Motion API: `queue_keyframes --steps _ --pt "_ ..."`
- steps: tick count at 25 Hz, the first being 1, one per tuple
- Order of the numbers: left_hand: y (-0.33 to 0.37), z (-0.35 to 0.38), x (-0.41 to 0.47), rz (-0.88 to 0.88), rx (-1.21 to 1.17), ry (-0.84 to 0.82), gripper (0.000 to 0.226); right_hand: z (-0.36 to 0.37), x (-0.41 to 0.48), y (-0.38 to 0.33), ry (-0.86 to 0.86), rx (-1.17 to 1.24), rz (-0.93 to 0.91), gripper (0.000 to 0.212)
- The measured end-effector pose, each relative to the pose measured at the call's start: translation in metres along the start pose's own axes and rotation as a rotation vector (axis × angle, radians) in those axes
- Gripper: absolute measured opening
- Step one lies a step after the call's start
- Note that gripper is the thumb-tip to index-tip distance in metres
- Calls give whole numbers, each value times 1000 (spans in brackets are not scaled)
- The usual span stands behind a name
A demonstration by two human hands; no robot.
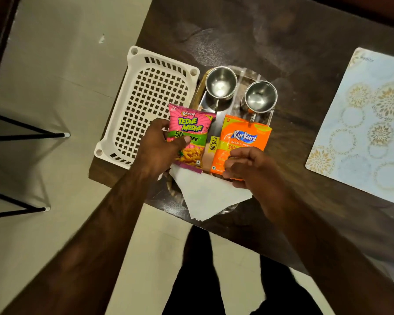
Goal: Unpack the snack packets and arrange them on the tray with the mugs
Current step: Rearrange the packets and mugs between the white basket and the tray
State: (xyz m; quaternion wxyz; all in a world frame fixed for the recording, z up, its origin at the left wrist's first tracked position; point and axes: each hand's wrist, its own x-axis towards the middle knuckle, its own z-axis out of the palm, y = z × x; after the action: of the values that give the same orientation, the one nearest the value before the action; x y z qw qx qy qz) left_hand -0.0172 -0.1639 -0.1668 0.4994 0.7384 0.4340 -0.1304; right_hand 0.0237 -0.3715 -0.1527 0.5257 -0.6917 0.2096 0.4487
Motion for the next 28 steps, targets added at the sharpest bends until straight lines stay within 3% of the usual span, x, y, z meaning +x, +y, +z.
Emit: queue_keyframes --steps 11,13,15,17,20,22,25,26,28 --pt "0 26 14 139 229 -21 45 -28 1 -7 -5 -77 -31 15" --pt "-1 25 13 172 271 -17 53 -29 3 -5 -11 -101 -39 16" --pt "-7 15 7 176 214 70 63 -30 4 -6 -23 -133 -54 17" --pt "-21 -3 -3 157 113 260 51 -27 3 -14 -44 -178 -101 17" --pt "-53 -40 -15 -2 41 576 35 -8 6 -49 -99 -312 -284 21" --pt "-72 -61 -20 -235 53 680 49 16 15 -82 -104 -442 -462 23" --pt "-90 -75 -27 -643 -106 527 91 66 42 -133 -85 -668 -740 22" --pt "-94 -75 -28 -701 -251 463 91 82 55 -147 -72 -781 -803 27" --pt "-98 -70 -27 -698 -503 376 66 110 85 -168 -71 -1031 -824 43"
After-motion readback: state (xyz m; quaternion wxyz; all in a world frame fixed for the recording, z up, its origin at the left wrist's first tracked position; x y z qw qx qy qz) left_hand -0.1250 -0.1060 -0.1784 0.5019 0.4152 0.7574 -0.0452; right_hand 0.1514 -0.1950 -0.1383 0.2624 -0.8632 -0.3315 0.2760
